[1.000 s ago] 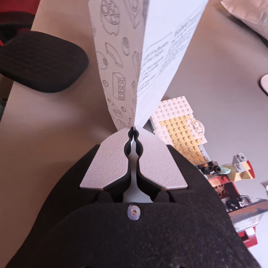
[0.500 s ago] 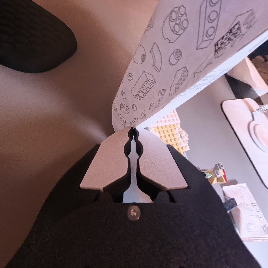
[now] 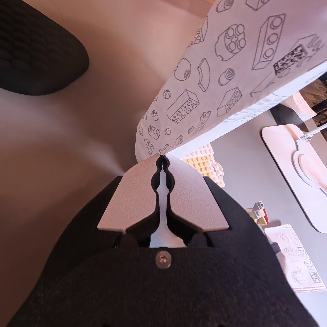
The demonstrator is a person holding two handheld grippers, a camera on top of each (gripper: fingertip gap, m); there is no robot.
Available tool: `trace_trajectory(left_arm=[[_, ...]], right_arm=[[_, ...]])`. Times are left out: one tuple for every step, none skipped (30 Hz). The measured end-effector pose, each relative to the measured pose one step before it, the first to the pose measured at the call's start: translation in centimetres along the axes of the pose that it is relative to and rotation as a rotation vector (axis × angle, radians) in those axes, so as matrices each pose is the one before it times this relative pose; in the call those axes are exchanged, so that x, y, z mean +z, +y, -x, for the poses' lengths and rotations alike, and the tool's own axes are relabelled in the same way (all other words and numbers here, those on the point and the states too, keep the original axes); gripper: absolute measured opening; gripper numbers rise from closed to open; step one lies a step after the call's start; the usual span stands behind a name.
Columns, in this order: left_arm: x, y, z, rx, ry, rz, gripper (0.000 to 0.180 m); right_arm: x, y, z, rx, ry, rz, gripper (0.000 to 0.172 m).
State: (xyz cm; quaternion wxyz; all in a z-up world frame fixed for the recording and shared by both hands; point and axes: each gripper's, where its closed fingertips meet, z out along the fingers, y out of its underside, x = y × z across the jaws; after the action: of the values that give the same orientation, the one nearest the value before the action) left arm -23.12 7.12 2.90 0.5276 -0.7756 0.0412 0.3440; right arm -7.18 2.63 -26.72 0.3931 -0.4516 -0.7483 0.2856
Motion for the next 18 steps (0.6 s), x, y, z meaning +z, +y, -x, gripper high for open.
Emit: trace_trajectory(left_arm=[[0.031,-0.338,-0.375,0.0225,-0.0002,0.0013,0.005],[0.074,-0.347,-0.37,0.0224,0.0013,0.0038,0.005],[0.109,-0.362,-0.394,0.0213,0.0046,0.0031,0.005],[0.16,-0.336,-0.342,0.0197,0.0024,0.0033,0.005],[0.152,-0.306,-0.313,0.0176,0.0035,0.0039,0.005],[0.117,-0.271,-0.272,0.0145,0.0013,0.002,0.005],[0.047,-0.263,-0.197,0.0129,-0.0031,-0.0011,0.005],[-0.038,-0.244,-0.189,0.0118,-0.0027,-0.0031,0.005],[-0.104,-0.29,-0.172,0.0123,-0.0039,-0.0084,0.005],[-0.153,-0.303,-0.137,0.0126,-0.0069,-0.0096,0.005],[-0.142,-0.285,-0.146,0.0121,-0.0047,-0.0091,0.005],[-0.086,-0.285,-0.138,0.0144,-0.0063,-0.0093,0.005],[-0.071,-0.242,-0.132,0.0144,-0.0063,-0.0076,0.005],[-0.023,-0.216,-0.113,0.0146,-0.0048,-0.0042,0.005],[0.007,-0.177,-0.091,0.0138,-0.0038,-0.0008,0.005],[0.033,-0.179,-0.076,0.0133,-0.0023,0.0004,0.005],[0.021,-0.196,-0.029,0.0122,-0.0038,-0.0004,0.005],[-0.031,-0.209,0.012,0.0109,-0.0069,-0.002,0.005]], right_arm=[[0.009,0.069,0.015,0.0012,-0.0029,0.0029,0.0],[0.019,0.033,0.052,0.0009,-0.0037,0.0024,0.0],[0.005,0.02,0.045,-0.0016,-0.0025,0.0027,0.0],[0.015,0.012,0.026,-0.0036,0.0002,0.0024,0.0],[0.002,0.007,0.03,-0.0031,0.0002,0.0023,0.0],[-0.02,0.011,0.014,-0.0025,0.0012,0.0022,0.001],[-0.029,0.025,-0.016,-0.0019,0.002,0.0019,0.001],[-0.041,0.05,-0.023,0.0001,0.0011,0.0021,0.001],[-0.032,0.08,-0.068,0.0015,0.0013,0.0021,0.001],[-0.03,0.069,-0.082,0.001,0.0015,0.0006,0.0],[-0.007,0.069,-0.084,-0.0008,0.0017,0.0002,0.0],[-0.014,0.059,-0.08,-0.0019,0.002,0.0006,0.0],[-0.003,0.036,-0.061,-0.0015,0.0014,0.0009,0.0],[-0.011,0.038,-0.041,-0.001,0.001,0.001,0.0],[-0.014,0.018,-0.027,-0.0003,-0.0004,-0.0007,0.0],[-0.015,0.002,-0.004,0.0013,-0.0015,-0.0013,0.0],[-0.019,0.03,-0.019,0.001,-0.001,-0.0001,0.0],[-0.01,0.014,-0.045,-0.0001,0.0004,0.0003,0.0]])
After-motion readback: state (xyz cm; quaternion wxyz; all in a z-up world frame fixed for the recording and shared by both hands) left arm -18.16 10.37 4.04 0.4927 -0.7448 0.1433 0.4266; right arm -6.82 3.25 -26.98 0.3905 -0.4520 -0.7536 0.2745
